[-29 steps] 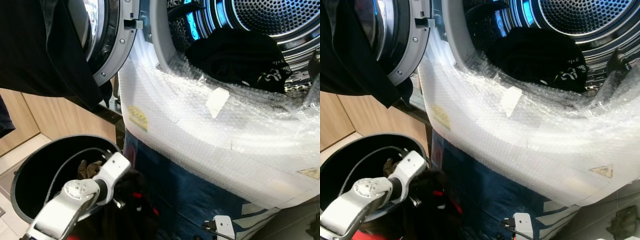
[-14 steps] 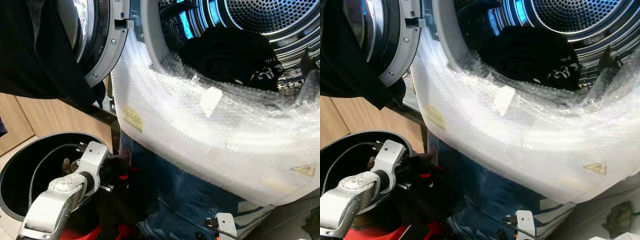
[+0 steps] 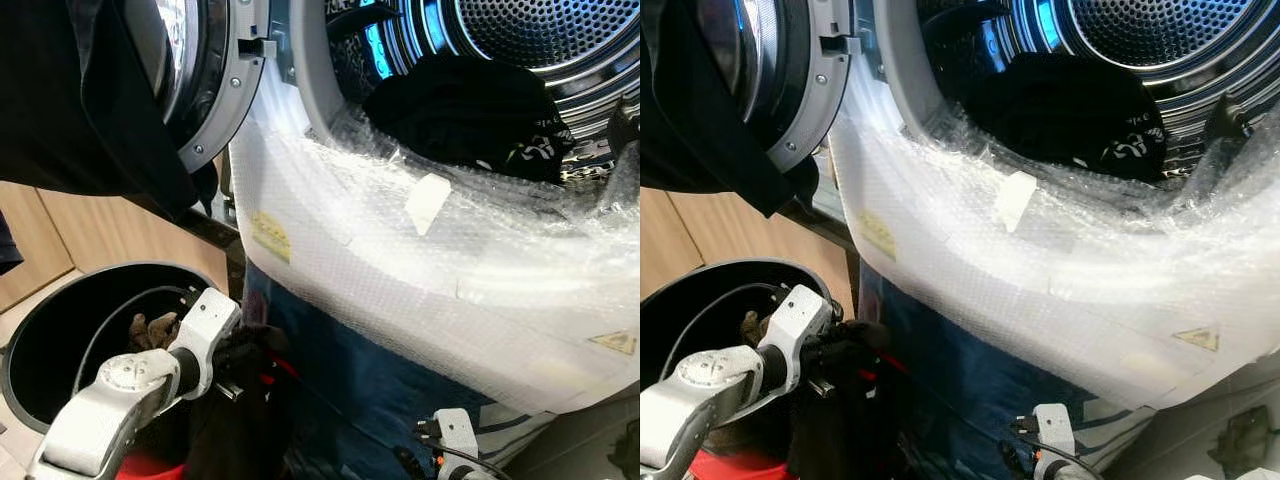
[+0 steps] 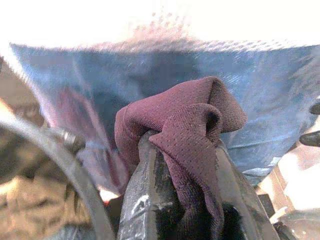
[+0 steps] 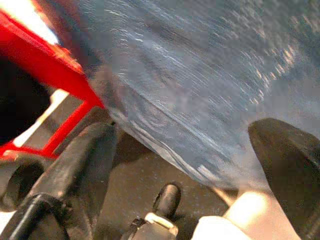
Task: Clothes washing
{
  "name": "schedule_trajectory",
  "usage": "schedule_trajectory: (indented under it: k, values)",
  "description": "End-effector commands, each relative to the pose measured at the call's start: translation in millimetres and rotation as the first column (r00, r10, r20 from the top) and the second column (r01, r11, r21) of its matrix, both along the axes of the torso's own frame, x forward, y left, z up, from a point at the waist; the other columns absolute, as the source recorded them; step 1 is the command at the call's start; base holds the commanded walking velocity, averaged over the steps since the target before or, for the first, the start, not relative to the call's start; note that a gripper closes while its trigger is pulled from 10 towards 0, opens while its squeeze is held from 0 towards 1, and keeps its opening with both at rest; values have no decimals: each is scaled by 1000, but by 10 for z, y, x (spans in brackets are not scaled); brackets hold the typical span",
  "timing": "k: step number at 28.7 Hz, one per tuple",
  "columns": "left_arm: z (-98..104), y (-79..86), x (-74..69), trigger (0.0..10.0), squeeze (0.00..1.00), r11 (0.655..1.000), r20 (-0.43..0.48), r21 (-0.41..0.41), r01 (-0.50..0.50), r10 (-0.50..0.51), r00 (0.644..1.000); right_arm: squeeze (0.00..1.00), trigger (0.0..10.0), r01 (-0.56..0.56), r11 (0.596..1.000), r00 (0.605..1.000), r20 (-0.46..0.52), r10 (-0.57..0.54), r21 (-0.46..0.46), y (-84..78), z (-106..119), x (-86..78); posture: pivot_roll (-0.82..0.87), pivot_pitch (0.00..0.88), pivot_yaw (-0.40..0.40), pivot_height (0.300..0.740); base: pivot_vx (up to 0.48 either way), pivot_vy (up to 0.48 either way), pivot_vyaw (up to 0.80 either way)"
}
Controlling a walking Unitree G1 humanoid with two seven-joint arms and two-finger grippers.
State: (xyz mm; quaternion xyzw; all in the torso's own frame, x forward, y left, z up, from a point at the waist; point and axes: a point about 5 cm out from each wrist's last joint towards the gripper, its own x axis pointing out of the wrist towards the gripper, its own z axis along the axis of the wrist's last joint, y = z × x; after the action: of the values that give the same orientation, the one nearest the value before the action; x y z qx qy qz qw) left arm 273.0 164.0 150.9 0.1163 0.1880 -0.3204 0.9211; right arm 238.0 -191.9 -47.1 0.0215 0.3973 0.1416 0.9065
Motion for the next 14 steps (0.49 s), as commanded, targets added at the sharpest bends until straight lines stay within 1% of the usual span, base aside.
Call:
schedule_trajectory:
  k: [1,2,4,5,6,8,11,14]
  values:
    - [36,-58,46,0,0,999,20,-13,34,-34,999,863,10000,-110,994,993,42,110,0,-38,78,53,210,58,-129,740,0,0,0]
    - [28,-61,48,0,0,999,15,-13,38,-38,999,1000,10000,-138,990,989,46,138,11,-33,86,50,210,58,-129,740,0,0,0]
    - [13,-73,53,0,0,999,14,-11,46,-46,999,1000,10000,-202,978,978,60,199,47,-19,109,44,203,61,-128,740,0,0,0]
    - [11,-112,60,0,0,997,19,-28,65,-64,998,1000,10000,-254,963,966,82,247,92,-25,144,38,202,62,-128,740,0,0,0]
    - [11,-112,60,0,0,997,19,-28,65,-64,998,1000,10000,-254,963,966,82,247,92,-25,144,38,202,62,-128,740,0,0,0]
    - [24,-199,82,0,0,993,23,-78,84,-82,996,1000,10000,-337,928,939,130,319,160,-28,217,35,204,62,-128,740,0,0,0]
    - [3,-301,67,0,0,987,16,-83,141,-140,990,1000,10000,-435,870,897,196,396,233,-1,317,27,189,67,-119,740,0,0,0]
    - [-43,-360,59,0,0,982,5,-85,169,-169,986,1000,10000,-490,824,868,244,432,283,34,394,12,184,67,-118,740,0,0,0]
